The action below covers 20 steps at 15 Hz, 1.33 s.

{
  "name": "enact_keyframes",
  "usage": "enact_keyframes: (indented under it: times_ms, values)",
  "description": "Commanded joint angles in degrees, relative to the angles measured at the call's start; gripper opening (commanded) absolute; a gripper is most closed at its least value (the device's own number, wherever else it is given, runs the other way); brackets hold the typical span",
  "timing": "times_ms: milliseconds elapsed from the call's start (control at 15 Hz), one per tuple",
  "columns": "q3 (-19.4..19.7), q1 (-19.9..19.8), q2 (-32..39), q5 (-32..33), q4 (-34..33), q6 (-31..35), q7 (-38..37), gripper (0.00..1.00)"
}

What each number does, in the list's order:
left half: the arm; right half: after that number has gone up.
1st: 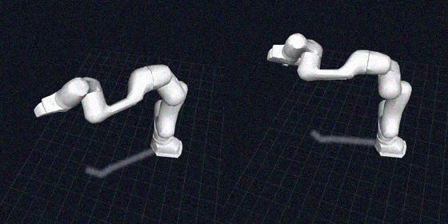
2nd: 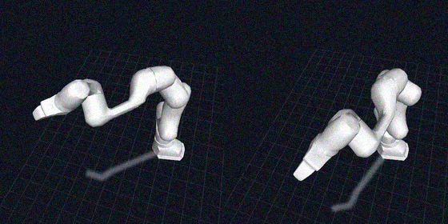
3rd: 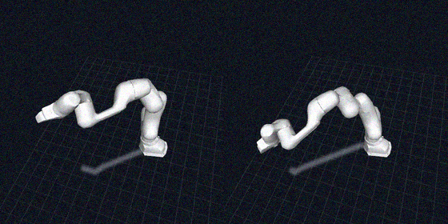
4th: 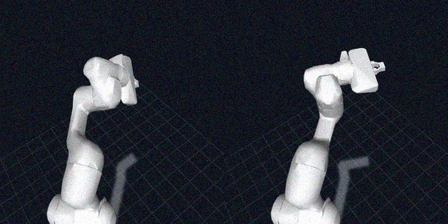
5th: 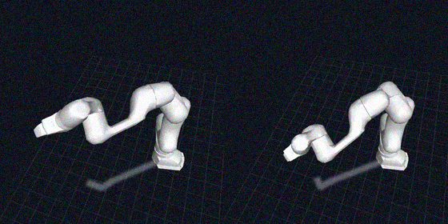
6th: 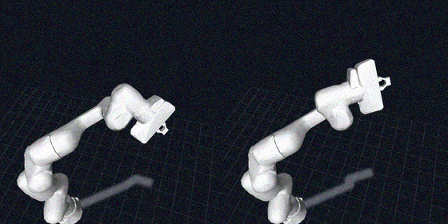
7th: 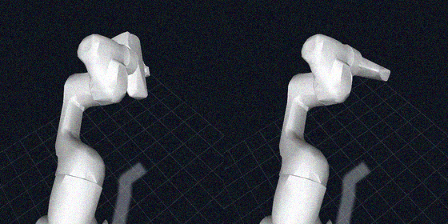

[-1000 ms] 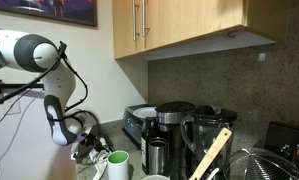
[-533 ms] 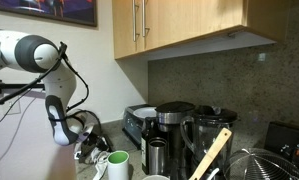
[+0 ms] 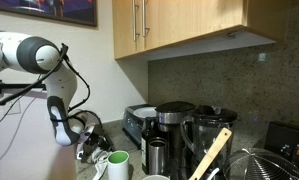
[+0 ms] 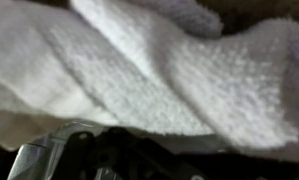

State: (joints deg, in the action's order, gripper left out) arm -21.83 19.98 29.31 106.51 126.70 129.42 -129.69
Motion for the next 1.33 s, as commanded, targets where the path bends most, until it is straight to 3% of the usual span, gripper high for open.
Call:
enact_keyframes:
  times_ms: [0,1267]
  values:
    - [0.73,0.47,0.54,2.81,-3.86,-2.42,-0.12,1.0]
    - [0.1,0.81,-6.08,1.41,-5.39,-3.6,4.8,1.0]
